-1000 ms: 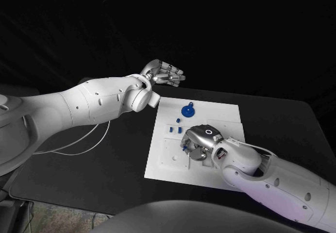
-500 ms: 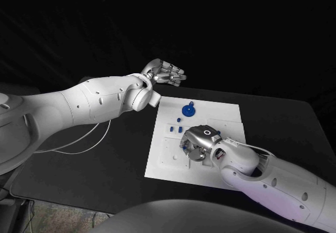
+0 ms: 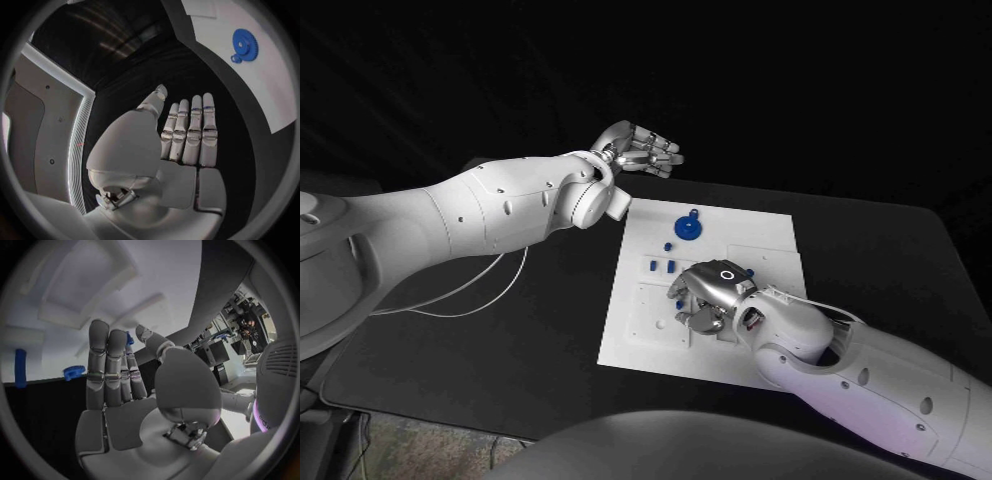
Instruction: Assemble the parts on the task board
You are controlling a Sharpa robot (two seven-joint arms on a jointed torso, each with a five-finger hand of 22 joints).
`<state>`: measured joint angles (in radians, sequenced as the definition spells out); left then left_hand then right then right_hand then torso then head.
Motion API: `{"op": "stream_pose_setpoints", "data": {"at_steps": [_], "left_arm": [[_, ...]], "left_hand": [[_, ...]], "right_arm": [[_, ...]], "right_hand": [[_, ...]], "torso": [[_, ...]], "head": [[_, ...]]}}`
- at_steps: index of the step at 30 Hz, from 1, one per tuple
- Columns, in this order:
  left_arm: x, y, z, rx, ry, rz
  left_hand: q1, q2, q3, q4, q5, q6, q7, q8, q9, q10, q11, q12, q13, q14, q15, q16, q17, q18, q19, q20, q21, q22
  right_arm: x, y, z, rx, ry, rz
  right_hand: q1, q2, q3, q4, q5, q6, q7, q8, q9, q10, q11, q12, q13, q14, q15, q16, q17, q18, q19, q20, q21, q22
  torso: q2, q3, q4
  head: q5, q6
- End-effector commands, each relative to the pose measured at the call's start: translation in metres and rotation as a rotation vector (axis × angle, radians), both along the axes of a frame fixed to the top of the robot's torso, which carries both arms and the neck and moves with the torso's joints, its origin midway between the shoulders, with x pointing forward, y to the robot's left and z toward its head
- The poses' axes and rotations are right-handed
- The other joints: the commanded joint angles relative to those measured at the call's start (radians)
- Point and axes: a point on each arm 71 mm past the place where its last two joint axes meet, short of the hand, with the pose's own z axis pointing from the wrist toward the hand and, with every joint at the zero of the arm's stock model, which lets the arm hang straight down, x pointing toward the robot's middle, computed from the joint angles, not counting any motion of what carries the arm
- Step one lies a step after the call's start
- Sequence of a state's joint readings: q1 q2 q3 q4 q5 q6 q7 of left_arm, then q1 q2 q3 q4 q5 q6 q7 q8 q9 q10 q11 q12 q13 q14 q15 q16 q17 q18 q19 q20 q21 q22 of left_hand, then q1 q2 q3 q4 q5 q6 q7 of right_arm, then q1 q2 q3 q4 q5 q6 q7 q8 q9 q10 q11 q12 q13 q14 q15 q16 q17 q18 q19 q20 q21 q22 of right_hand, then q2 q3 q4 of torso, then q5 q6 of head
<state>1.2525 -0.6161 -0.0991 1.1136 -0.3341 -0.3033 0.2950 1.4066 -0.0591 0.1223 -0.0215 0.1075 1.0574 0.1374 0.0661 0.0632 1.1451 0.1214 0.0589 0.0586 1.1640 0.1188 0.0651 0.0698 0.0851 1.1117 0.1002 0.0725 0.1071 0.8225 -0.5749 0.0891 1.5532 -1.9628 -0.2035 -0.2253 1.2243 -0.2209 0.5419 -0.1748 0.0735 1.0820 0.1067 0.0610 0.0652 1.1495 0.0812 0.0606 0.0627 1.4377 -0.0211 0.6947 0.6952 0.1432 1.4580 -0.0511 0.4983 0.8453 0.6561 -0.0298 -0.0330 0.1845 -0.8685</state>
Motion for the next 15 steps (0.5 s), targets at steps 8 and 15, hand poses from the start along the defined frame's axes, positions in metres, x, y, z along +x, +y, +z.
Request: {"op": "stream_pose_setpoints", "data": {"at_steps": [8, 15], "left_arm": [[0.0, 0.0, 0.0, -0.01, 0.008, -0.013], [-0.001, 0.002, 0.0, -0.008, 0.01, -0.011]], "left_hand": [[0.002, 0.01, -0.009, -0.001, -0.008, 0.0, -0.002, -0.003, 0.001, -0.008, 0.003, 0.0, 0.001, -0.008, 0.0, -0.004, -0.001, 0.002, -0.001, 0.004, 0.003, -0.004], [0.002, 0.01, -0.009, -0.001, -0.008, 0.0, -0.002, -0.003, 0.001, -0.008, 0.003, 0.0, 0.001, -0.008, 0.0, -0.004, -0.001, 0.002, -0.001, 0.004, 0.003, -0.004]], "right_arm": [[-0.001, -0.013, 0.003, 0.04, -0.001, -0.057], [0.009, -0.042, 0.023, 0.064, 0.012, -0.125]], "right_hand": [[0.064, -0.004, -0.131, 0.033, -0.007, -0.033, -0.015, 0.002, 0.0, -0.077, 0.016, 0.016, -0.003, -0.028, 0.007, 0.008, -0.035, 0.023, 0.015, 0.014, -0.06, -0.015], [0.056, 0.001, -0.119, 0.04, -0.007, -0.025, -0.01, 0.002, 0.0, -0.046, 0.008, 0.02, -0.002, -0.023, 0.002, 0.02, -0.046, 0.02, 0.024, 0.01, -0.065, -0.007]], "torso": [[0.0, 0.0007, -0.0008], [-0.001, 0.0002, -0.0017]], "head": [[-0.006, 0.004], [-0.016, 0.014]]}}
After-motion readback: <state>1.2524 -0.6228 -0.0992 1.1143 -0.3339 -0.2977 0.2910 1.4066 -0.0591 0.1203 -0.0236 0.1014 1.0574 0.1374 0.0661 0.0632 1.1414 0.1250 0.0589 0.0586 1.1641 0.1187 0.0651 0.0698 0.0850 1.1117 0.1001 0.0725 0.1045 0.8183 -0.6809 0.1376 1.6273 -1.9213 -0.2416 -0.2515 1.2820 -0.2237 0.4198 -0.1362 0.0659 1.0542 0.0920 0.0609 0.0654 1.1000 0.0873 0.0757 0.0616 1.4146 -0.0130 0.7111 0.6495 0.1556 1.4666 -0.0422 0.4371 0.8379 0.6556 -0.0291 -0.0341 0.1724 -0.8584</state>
